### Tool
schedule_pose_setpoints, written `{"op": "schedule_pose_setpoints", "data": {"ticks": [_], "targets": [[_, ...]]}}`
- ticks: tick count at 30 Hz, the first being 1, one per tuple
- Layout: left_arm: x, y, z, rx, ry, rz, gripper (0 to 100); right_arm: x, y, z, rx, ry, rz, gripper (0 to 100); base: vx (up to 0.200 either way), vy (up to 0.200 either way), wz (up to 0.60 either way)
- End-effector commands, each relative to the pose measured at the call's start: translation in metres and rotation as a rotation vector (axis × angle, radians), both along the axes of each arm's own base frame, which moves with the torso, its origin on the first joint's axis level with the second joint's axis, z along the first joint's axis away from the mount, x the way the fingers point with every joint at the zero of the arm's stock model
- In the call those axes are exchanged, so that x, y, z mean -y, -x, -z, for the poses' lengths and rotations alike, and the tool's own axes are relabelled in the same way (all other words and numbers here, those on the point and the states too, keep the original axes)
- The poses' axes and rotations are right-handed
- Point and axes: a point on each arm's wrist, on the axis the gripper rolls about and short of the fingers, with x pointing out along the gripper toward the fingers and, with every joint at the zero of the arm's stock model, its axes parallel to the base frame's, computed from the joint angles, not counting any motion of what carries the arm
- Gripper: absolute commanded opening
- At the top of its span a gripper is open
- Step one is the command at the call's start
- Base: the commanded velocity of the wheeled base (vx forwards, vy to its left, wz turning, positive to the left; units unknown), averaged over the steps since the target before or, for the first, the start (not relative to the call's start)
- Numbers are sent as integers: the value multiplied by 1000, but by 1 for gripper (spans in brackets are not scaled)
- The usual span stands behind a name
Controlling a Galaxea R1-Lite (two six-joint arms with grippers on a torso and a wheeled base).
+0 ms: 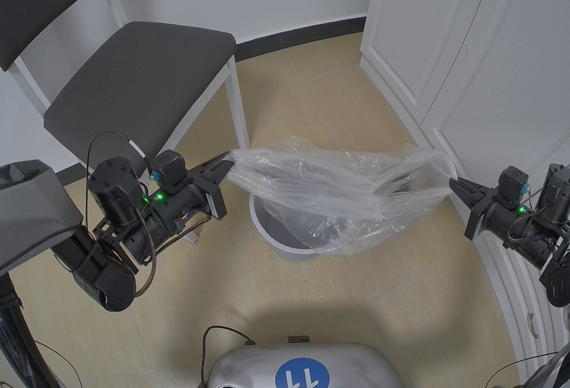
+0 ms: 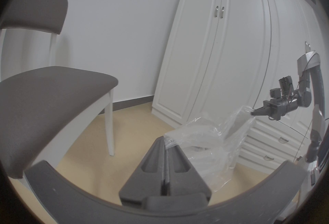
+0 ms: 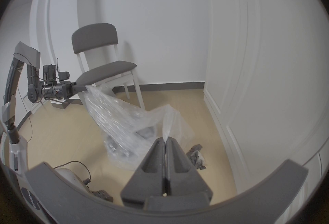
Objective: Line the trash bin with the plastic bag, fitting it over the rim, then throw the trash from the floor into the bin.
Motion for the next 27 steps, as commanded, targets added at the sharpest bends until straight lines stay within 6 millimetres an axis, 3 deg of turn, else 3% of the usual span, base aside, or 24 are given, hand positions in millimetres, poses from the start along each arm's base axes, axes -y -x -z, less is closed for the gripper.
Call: {"op": "schedule_pose_setpoints", "data": {"ticks": [1, 9, 12, 19, 27], "targets": [[17, 11, -5, 5, 15, 62, 0, -15, -8, 17, -24, 2, -48, 0, 0, 0, 0], [32, 24, -13, 6, 50, 128, 0, -47, -24, 34, 16, -123, -92, 0, 0, 0, 0], [33, 25, -14, 9, 51, 129, 0, -65, -38, 52, -26, -162, -81, 0, 0, 0, 0], [21, 9, -13, 12, 60, 77, 0, -90, -53, 54, -50, -285, -118, 0, 0, 0, 0], [23, -19, -7, -4, 120, 59, 0, -96, -66, 43, -15, -377, -90, 0, 0, 0, 0]]}}
